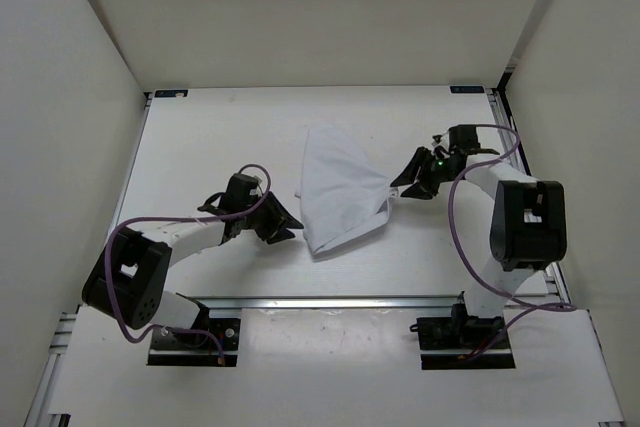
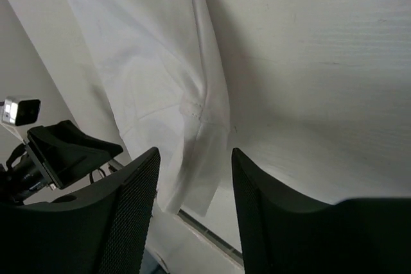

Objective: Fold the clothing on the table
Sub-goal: Flatten the skirt out

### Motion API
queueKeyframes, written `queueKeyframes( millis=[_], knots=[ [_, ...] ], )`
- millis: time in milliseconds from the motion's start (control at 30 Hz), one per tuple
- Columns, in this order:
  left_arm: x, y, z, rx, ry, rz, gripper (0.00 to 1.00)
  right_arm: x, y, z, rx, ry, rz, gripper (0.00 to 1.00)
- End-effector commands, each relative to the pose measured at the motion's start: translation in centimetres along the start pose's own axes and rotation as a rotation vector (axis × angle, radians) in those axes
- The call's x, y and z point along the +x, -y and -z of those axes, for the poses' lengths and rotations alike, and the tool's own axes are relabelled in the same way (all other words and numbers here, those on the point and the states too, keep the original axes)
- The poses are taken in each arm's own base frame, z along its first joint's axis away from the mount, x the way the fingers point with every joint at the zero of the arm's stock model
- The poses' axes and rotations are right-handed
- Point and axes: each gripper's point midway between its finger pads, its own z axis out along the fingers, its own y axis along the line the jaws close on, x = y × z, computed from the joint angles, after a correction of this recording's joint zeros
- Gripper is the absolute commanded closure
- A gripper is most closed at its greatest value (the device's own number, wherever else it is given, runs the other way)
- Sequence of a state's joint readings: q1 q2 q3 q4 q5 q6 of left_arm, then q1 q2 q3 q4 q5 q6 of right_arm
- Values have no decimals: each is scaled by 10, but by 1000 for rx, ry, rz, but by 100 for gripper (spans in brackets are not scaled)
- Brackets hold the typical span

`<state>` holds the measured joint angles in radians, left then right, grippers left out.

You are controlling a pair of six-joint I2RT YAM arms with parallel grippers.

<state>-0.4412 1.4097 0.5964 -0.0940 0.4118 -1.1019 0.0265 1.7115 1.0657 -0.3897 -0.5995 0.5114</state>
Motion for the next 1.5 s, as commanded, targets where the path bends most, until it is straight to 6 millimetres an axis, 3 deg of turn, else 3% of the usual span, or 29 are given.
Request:
queueKeyframes(
  millis=[0, 100, 167, 233, 367, 500, 600, 667, 700, 733, 767, 800, 833, 867, 900, 967, 1000, 1033, 1067, 1100, 1133, 1167, 1200, 1233, 1300, 1333, 1400, 1467],
  knots=[
    [-5, 9, 8, 49, 20, 9, 51, 14, -15, -10, -55, -69, -26, 47],
    [-6, 9, 9, 51, 24, 5, 52, 28, -14, -11, -53, -114, -43, 58],
    [-6, 6, 9, 48, 25, 12, 52, 30, -17, -8, -55, -117, -41, 87],
    [-5, 5, 9, 54, 22, 14, 52, 35, -17, -4, -42, -123, -39, 100],
    [-6, 6, 9, 67, 25, 16, 52, 37, -4, 14, 27, -113, -54, 100],
    [-8, 4, 11, 68, 33, 22, 52, 38, 28, 29, 223, -99, -20, 100],
    [-13, -1, 18, 66, 53, 27, 52, 34, 19, 20, 266, -111, 29, 100],
    [-18, -4, 22, 58, 73, 35, 52, 15, -16, 3, 240, -106, 129, 100],
    [-22, -4, 24, 59, 84, 41, 52, 28, -26, -18, 241, -176, 164, 100],
    [-20, -7, 26, 56, 82, 43, 52, 12, -57, -22, 190, -154, 225, 100],
    [-26, -6, 28, 57, 95, 39, 53, 8, -90, -39, 131, -177, 312, 100],
    [-28, -7, 29, 52, 103, 41, 52, 15, -104, -62, 114, -220, 354, 100],
    [-27, -7, 29, 53, 97, 43, 52, 3, -142, -66, 30, -191, 442, 99],
    [-30, -7, 30, 50, 108, 45, 52, 1, -194, -61, -80, -146, 555, 100],
    [-29, -7, 31, 48, 109, 42, 53, 5, -215, -61, -132, -141, 599, 100],
    [-28, -7, 30, 47, 101, 42, 52, 4, -283, -27, -351, -61, 718, 100],
    [-27, -8, 30, 47, 97, 41, 52, 6, -298, -9, -424, -19, 741, 100],
    [-28, -9, 30, 42, 102, 45, 52, 6, -312, 24, -472, 45, 767, 100],
    [-28, -13, 28, 34, 98, 55, 52, 6, -300, 23, -478, 70, 745, 100],
    [-27, -16, 27, 29, 99, 50, 52, 15, -282, 35, -473, 84, 707, 100],
    [-27, -16, 27, 30, 97, 58, 52, 9, -289, 67, -505, 199, 732, 99],
    [-27, -16, 27, 30, 100, 55, 53, 4, -249, 52, -437, 204, 642, 100],
    [-27, -17, 26, 31, 101, 58, 52, 5, -216, 54, -379, 223, 575, 99],
    [-25, -20, 25, 23, 98, 60, 52, -1, -197, 68, -351, 262, 535, 100],
    [-23, -20, 24, 32, 94, 54, 53, 20, -114, 49, -191, 211, 367, 100],
    [-22, -21, 23, 30, 90, 59, 52, 16, -93, 56, -150, 254, 324, 100],
    [-20, -21, 22, 27, 83, 65, 52, 48, -19, 40, -1, 188, 154, 100],
    [-19, -20, 21, 29, 78, 52, 52, 66, 25, 41, 97, 160, 50, 100]
  ],
)
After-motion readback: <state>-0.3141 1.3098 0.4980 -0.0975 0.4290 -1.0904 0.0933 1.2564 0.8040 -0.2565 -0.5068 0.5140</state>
